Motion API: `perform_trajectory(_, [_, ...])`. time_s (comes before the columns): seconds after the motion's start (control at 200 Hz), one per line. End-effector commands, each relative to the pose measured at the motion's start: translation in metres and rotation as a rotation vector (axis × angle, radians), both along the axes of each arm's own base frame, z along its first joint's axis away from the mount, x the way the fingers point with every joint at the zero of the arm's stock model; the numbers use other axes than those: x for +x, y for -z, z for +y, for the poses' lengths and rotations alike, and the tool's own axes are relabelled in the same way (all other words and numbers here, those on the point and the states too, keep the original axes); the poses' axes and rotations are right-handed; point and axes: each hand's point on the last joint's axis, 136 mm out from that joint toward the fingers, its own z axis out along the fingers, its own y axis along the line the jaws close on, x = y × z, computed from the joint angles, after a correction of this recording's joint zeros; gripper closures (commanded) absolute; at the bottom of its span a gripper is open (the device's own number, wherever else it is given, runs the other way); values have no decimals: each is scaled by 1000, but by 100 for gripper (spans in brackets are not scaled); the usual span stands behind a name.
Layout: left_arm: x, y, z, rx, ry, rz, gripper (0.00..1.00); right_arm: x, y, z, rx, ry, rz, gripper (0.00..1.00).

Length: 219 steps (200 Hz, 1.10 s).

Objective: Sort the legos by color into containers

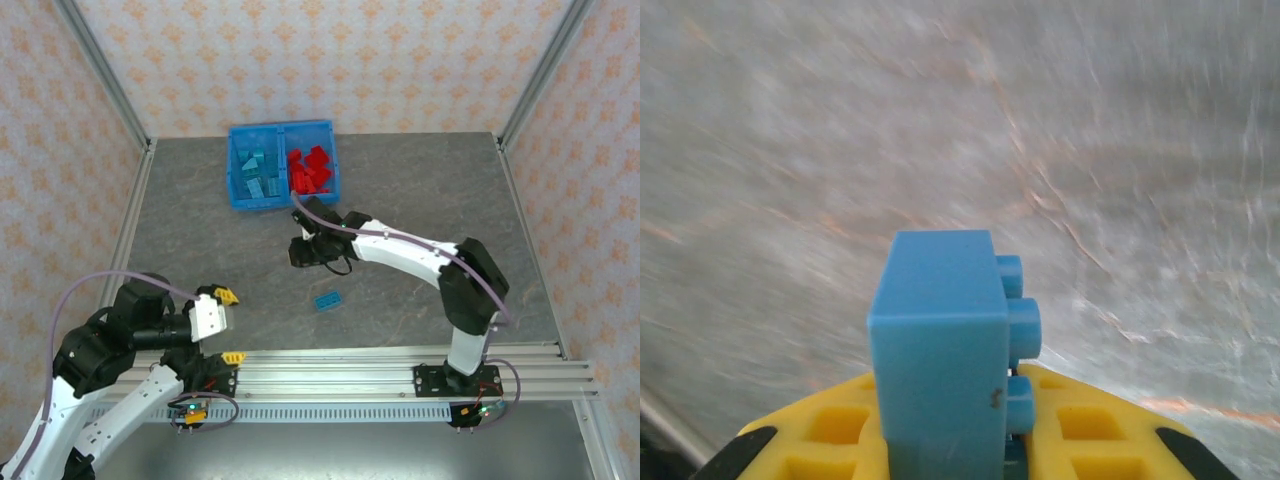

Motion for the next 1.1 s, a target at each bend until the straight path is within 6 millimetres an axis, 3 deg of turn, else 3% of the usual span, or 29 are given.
perform_trajectory(0.0, [45,-41,14,-186,-342,-36,0,31,-57,26,168,123,-137,74])
perform_trajectory(0.115, [77,-53,56,-333,-754,12,0,64,-76,47,215,178,-225,74])
perform_trajectory(0.175, [87,-52,75,-397,-930,62,0,79,-78,64,217,177,-244,74])
perform_trajectory(0.275, [94,-42,88,-409,-1112,184,0,104,-69,91,185,180,-252,74])
perform_trajectory(0.495, [98,-21,108,-146,-1311,299,0,159,-34,132,181,219,-257,73])
perform_trajectory(0.616, [105,-27,109,-144,-1311,262,0,182,-19,150,202,223,-285,74])
perform_trajectory(0.791, [108,-25,111,-86,-1313,244,0,211,-12,148,256,287,-309,74])
perform_trajectory(1.091, [112,-20,117,-65,-1344,208,0,238,-9,137,303,330,-331,74])
